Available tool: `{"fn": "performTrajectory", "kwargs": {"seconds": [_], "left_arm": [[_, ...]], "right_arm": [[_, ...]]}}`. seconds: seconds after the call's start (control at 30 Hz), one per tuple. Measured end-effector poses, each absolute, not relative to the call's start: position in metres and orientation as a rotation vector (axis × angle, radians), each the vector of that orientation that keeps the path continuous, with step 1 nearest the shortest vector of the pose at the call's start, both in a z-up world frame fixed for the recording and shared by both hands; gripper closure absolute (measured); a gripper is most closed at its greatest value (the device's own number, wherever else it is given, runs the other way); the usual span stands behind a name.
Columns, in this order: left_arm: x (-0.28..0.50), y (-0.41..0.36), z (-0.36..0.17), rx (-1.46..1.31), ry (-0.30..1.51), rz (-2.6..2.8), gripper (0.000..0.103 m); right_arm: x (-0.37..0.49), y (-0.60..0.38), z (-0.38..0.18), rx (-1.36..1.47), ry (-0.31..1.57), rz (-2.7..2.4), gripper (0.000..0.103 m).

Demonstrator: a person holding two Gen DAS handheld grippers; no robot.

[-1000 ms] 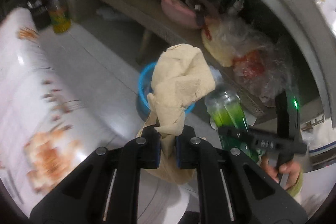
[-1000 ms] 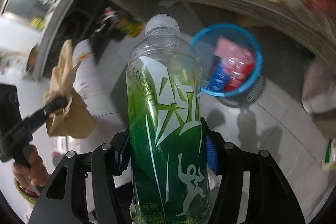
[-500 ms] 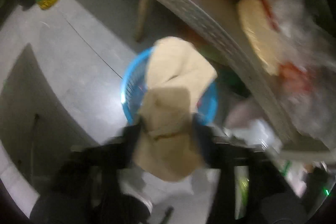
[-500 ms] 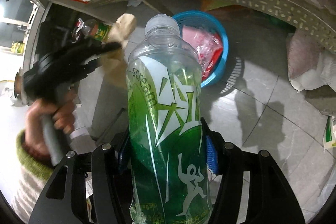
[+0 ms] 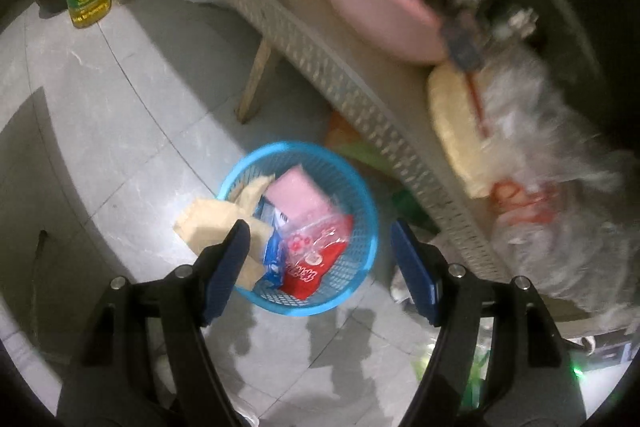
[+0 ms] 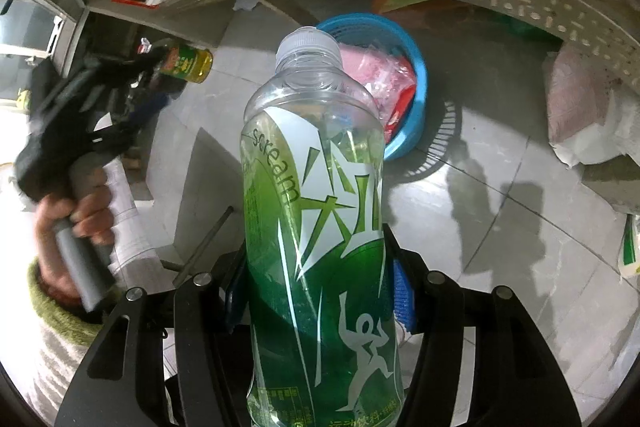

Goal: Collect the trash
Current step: 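Carry the tan paper and green bottle to the blue wastebasket and release both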

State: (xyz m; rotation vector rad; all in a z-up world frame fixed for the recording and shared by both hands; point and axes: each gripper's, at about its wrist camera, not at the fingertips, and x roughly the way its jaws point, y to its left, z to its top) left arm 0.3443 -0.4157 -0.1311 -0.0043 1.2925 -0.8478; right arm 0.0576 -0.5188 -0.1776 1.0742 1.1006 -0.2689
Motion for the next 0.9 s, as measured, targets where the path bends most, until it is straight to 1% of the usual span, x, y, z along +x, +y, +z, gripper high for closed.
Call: {"fn": "performTrajectory", "kwargs": {"seconds": [0.1, 0.2, 0.33, 0.43, 0.5, 0.53, 0.57, 0.6, 0.7, 0.9], "left_arm": [[0.344, -0.389, -0.091, -0.024, 1.234, -0.857, 0.034], [0.331, -0.357, -0.047, 0.027, 1.169, -0.864, 0.034], [0.309, -0.307, -0.004, 0.067, 1.102, -0.872, 0.034], [0.286, -0.256, 0.02, 0.054, 1.067, -0.852, 0.031], [0.278, -0.232, 0.026, 0.047, 1.062, -0.833, 0.031], [0.272, -0.217, 0.029, 0.038, 1.059, -0.813, 0.031], [0.267, -0.204, 0.031, 0.029, 1.057, -0.802, 0.031], [0.262, -0.191, 0.033, 0.017, 1.057, -0.779, 0.031], [0.251, -0.161, 0.036, -0.033, 1.049, -0.737, 0.031], [0.229, -0.122, 0.035, -0.051, 1.017, -0.723, 0.031]], "right_arm": [[0.076, -0.517, -0.186, 1.063, 1.114, -0.236, 0.047], [0.104, -0.516, -0.201, 1.059, 1.147, -0.189, 0.047], [0.159, -0.519, -0.229, 1.078, 1.197, -0.149, 0.047], [0.202, -0.524, -0.255, 1.126, 1.238, -0.155, 0.046], [0.23, -0.526, -0.28, 1.181, 1.265, -0.159, 0.046], [0.24, -0.528, -0.292, 1.207, 1.277, -0.166, 0.042], [0.253, -0.53, -0.308, 1.224, 1.296, -0.186, 0.033], [0.26, -0.532, -0.318, 1.224, 1.314, -0.21, 0.031], [0.261, -0.538, -0.33, 1.232, 1.316, -0.288, 0.031], [0.226, -0.551, -0.298, 1.229, 1.171, -0.337, 0.031]]}}
